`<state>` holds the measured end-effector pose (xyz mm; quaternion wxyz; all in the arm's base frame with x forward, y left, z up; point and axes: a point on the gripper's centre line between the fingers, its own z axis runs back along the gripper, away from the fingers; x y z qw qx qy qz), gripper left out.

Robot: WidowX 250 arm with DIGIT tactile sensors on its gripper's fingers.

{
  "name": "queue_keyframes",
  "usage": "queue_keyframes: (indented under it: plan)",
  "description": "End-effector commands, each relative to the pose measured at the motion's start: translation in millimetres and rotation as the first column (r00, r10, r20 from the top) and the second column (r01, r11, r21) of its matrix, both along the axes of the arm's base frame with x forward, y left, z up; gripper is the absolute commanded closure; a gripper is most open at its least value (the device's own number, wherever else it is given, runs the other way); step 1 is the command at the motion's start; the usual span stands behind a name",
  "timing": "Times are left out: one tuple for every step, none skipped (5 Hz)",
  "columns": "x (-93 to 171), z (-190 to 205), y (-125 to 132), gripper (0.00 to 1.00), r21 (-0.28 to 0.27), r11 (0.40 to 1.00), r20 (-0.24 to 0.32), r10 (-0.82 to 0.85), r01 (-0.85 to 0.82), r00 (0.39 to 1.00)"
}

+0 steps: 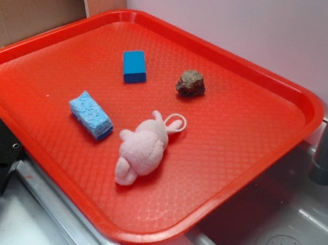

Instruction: Grab the pink bunny.

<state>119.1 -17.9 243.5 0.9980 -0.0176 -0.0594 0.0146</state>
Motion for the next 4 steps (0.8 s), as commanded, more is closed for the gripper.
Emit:
queue_keyframes:
  plan:
    - [0,0,0,0.0,0.0,1.0,0.0,0.0,0.0,1.0]
    - [12,-50,-23,0.0,0.104,0.963,0.015,0.247,-0.248,0.969]
    - [18,-91,-60,0.0,0.012,0.878,-0.06,0.479,-0.479,0.876]
    - [18,-91,-60,0.0,0.012,0.878,-0.06,0.479,-0.479,0.876]
